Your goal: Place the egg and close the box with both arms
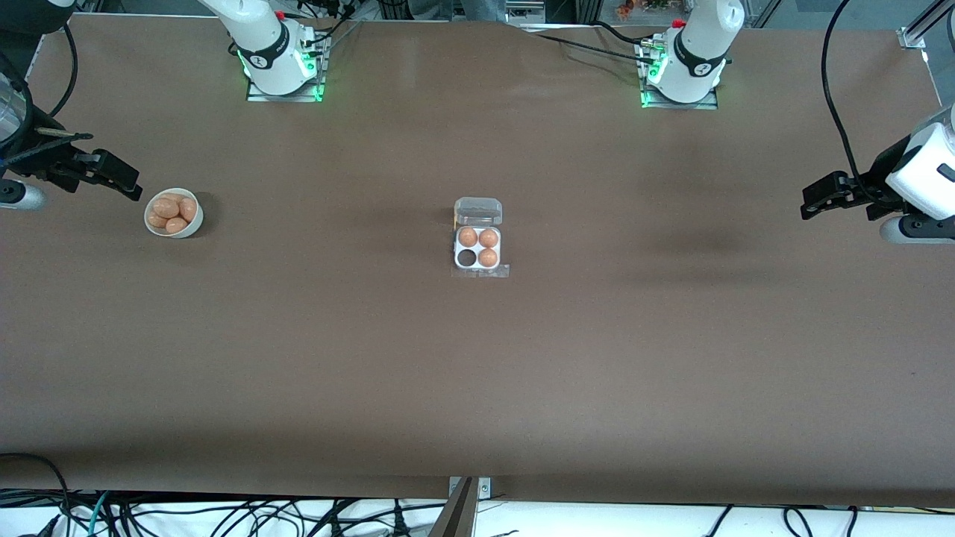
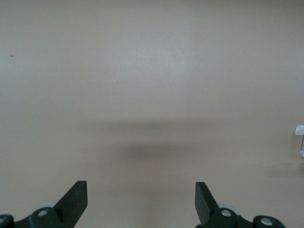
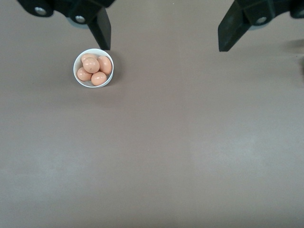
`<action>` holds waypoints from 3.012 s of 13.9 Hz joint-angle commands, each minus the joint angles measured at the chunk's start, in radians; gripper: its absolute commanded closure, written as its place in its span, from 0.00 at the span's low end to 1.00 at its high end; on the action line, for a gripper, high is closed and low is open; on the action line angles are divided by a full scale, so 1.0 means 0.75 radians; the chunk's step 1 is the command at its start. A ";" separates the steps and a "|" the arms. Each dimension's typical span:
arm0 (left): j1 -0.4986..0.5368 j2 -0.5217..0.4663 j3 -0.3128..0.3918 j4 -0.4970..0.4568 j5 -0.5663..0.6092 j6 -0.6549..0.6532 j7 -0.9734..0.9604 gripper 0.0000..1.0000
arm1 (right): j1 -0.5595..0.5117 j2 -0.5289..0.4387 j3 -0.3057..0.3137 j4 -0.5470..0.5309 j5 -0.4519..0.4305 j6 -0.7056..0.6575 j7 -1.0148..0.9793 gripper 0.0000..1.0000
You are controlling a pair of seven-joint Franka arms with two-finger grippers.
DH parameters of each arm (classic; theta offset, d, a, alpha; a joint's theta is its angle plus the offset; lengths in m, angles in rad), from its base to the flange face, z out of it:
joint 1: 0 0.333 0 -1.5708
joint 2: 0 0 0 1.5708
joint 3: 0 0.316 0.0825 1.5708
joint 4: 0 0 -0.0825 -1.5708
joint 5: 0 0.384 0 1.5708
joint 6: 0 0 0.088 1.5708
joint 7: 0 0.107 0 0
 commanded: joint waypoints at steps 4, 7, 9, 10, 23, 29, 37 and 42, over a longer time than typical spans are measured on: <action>0.001 0.011 -0.001 0.032 0.019 -0.023 0.016 0.00 | -0.005 -0.017 0.002 0.001 0.002 -0.023 -0.016 0.00; 0.001 0.011 -0.001 0.032 0.019 -0.023 0.018 0.00 | -0.005 -0.017 0.002 0.001 0.002 -0.023 -0.018 0.00; 0.001 0.011 -0.001 0.032 0.019 -0.023 0.018 0.00 | -0.005 -0.017 0.002 0.001 0.002 -0.023 -0.020 0.00; 0.001 0.011 -0.001 0.034 0.019 -0.023 0.018 0.00 | -0.005 -0.017 0.004 0.001 0.002 -0.023 -0.020 0.00; 0.001 0.011 -0.001 0.028 0.019 -0.023 0.016 0.00 | -0.005 -0.015 0.002 0.001 0.002 -0.029 -0.020 0.00; 0.001 0.011 -0.001 0.034 0.019 -0.021 0.016 0.00 | -0.005 -0.015 0.004 0.001 0.002 -0.029 -0.020 0.00; 0.001 0.011 -0.001 0.032 0.019 -0.019 0.016 0.00 | -0.033 0.103 -0.028 -0.003 -0.006 -0.119 -0.163 0.00; 0.001 0.011 -0.001 0.032 0.019 -0.019 0.016 0.00 | -0.058 0.285 -0.143 -0.058 -0.011 -0.113 -0.206 0.00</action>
